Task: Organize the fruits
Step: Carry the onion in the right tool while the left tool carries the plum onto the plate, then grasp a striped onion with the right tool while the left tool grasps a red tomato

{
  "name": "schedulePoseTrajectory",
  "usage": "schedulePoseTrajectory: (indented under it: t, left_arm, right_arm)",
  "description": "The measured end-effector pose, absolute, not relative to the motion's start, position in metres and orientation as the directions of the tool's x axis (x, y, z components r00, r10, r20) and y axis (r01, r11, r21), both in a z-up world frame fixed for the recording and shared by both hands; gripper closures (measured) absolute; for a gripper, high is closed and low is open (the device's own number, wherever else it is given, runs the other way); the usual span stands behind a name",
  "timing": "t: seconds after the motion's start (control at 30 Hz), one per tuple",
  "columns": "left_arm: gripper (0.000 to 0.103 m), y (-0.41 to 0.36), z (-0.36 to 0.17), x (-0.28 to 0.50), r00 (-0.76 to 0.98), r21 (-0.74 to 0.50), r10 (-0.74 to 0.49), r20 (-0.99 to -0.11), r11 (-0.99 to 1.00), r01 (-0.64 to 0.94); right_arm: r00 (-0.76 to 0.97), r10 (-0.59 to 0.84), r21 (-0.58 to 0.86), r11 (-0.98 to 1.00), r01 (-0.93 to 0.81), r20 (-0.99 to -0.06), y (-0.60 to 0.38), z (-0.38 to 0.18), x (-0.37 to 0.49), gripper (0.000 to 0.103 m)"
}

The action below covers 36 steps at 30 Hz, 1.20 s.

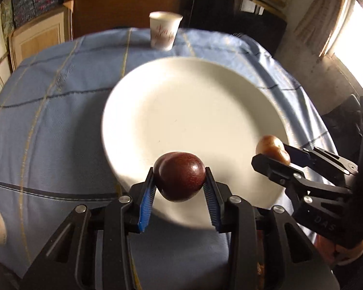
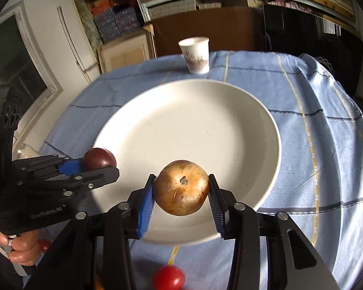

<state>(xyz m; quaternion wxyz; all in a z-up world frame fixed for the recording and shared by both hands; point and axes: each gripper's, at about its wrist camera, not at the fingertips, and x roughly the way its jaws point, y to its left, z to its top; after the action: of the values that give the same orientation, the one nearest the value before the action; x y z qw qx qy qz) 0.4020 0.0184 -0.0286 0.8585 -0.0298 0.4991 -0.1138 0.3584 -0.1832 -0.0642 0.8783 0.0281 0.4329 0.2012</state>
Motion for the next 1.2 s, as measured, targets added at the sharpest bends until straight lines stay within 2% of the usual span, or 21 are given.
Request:
schedulePoseTrajectory:
  t: [0.2,0.23,0.33,0.43,0.47,0.53,0.7,0.83,0.9,1.03,1.2]
  left_arm:
    - [0.063,0.014,-0.037,0.408,0.450,-0.153,-0.217,-0.866,0.973,0.174]
    - [0.061,0.014,-0.036,0.408,0.448,-0.154,-0.219,-0.867,0.972,0.176]
    - [0.040,0.017,-0.021,0.398,0.487,-0.159,-0.219,-0.845,0.974,0.163]
    - [0.031,0.031,0.007,0.369,0.560,-0.163,-0.222,-0.798,0.974,0.155]
    - [0.021,0.038,0.019,0.352,0.594,-0.168,-0.225,-0.772,0.974,0.150]
    - [0.011,0.051,0.032,0.323,0.648,-0.165,-0.203,-0.734,0.979,0.121]
    - [0.009,0.079,0.031,0.237,0.731,-0.216,-0.214,-0.648,0.972,0.094]
    - [0.009,0.088,-0.003,0.188,0.747,-0.262,-0.234,-0.622,0.961,0.082]
    - [0.009,0.088,-0.021,0.178,0.721,-0.283,-0.228,-0.655,0.958,0.046]
    - [0.008,0.084,-0.022,0.166,0.729,-0.295,-0.276,-0.626,0.950,0.106]
    - [0.008,0.079,-0.025,0.164,0.723,-0.265,-0.257,-0.641,0.958,0.106]
  right_arm:
    - [0.504,0.355,0.198,0.920,-0.338,-0.787,-0.174,-0.077,0.367,0.059]
    - [0.498,0.356,0.199,0.918,-0.342,-0.790,-0.173,-0.077,0.367,0.054]
    - [0.527,0.365,0.199,0.917,-0.346,-0.767,-0.179,-0.065,0.355,0.048]
    - [0.598,0.384,0.207,0.916,-0.345,-0.703,-0.196,-0.042,0.327,0.042]
    - [0.628,0.398,0.219,0.913,-0.345,-0.669,-0.206,-0.035,0.312,0.039]
    - [0.663,0.414,0.236,0.909,-0.345,-0.624,-0.222,-0.027,0.290,0.036]
    - [0.707,0.445,0.298,0.895,-0.332,-0.549,-0.258,-0.042,0.226,0.036]
    - [0.660,0.465,0.325,0.885,-0.333,-0.590,-0.263,-0.069,0.203,0.036]
    - [0.626,0.497,0.349,0.868,-0.354,-0.600,-0.261,-0.077,0.198,0.036]
    - [0.586,0.513,0.339,0.857,-0.388,-0.628,-0.247,-0.083,0.195,0.036]
    - [0.570,0.489,0.314,0.869,-0.381,-0.661,-0.240,-0.089,0.194,0.036]
